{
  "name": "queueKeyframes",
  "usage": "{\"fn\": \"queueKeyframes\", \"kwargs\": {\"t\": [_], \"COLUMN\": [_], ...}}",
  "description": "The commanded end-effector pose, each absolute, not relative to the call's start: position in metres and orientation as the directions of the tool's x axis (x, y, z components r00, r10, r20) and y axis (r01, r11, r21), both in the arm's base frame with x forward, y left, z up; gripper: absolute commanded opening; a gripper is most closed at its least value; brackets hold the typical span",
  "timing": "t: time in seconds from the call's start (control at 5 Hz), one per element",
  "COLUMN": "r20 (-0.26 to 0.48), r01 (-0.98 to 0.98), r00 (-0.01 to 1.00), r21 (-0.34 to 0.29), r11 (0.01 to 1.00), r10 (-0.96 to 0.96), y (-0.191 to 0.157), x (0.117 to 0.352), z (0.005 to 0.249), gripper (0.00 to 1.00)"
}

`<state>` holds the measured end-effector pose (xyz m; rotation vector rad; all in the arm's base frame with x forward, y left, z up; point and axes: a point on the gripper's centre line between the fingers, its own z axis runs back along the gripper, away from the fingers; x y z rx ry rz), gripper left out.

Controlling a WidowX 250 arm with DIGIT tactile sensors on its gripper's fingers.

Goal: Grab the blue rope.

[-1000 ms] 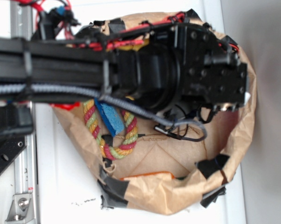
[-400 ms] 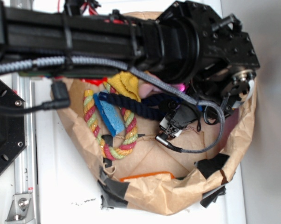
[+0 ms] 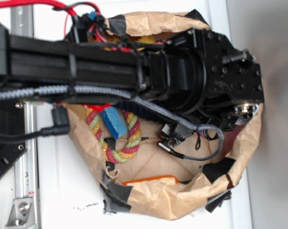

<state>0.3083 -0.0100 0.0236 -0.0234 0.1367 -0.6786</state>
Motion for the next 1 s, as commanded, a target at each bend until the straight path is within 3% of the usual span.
{"fn": "queueKeyframes", "kwargs": {"t": [0.0, 0.2, 0.4, 0.6, 0.8], "r20": [-0.135, -0.111, -0.003, 0.087, 0.126], "r01": [0.558, 0.502, 0.427, 0.338, 0.232], "r00": [0.824, 0.864, 0.901, 0.929, 0.962], "r21": [0.025, 0.11, 0.192, 0.199, 0.086], "r11": [0.829, 0.858, 0.884, 0.92, 0.969], "r10": [-0.55, -0.491, -0.435, -0.36, -0.241], "y": [-0.009, -0.012, -0.019, -0.025, -0.026], "x": [0.315, 0.313, 0.31, 0.299, 0.285], "z": [0.034, 0.059, 0.109, 0.157, 0.185], "gripper": [0.0, 0.0, 0.0, 0.0, 0.0]}}
